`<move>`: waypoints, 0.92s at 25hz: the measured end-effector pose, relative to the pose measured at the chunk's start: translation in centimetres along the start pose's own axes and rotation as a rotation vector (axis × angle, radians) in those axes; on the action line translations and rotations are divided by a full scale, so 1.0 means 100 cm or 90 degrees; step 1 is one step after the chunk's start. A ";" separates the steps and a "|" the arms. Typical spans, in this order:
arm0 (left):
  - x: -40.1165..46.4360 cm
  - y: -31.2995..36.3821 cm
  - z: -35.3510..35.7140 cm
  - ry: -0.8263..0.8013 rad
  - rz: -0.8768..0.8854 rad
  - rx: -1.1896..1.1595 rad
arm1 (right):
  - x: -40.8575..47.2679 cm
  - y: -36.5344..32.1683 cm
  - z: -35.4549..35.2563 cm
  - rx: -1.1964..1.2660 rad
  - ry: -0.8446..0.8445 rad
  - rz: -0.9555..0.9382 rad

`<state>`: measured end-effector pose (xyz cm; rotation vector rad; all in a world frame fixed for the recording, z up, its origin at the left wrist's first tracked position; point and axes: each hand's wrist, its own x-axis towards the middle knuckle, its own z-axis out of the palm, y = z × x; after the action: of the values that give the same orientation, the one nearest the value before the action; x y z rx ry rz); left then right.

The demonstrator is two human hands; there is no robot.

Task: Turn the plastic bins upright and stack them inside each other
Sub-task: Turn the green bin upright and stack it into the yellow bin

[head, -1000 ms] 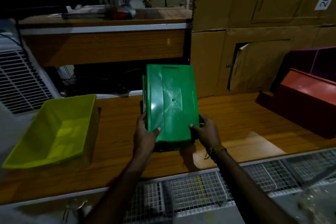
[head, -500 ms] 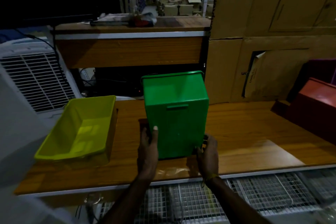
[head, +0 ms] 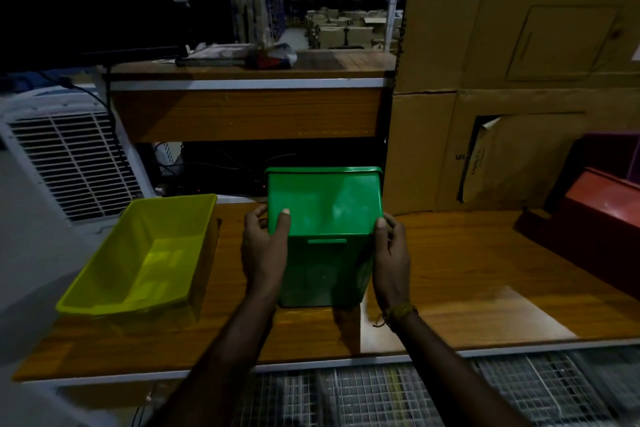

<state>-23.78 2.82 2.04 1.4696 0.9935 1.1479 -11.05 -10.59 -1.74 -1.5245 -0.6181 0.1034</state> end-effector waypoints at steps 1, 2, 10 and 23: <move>-0.001 -0.003 0.000 -0.013 0.007 0.008 | 0.004 -0.005 -0.002 0.006 -0.004 0.019; -0.004 -0.005 0.000 -0.026 0.013 0.006 | 0.007 -0.007 -0.005 0.013 -0.012 0.031; -0.021 -0.029 -0.007 -0.062 0.019 0.040 | -0.014 0.022 -0.014 -0.053 -0.069 0.056; -0.031 -0.053 -0.031 -0.063 -0.115 0.105 | -0.039 0.042 -0.013 -0.097 0.019 0.096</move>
<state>-27.59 1.44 -3.50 1.5165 1.1494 0.8727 -12.47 -13.09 -6.82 -1.7166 -0.4959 0.1513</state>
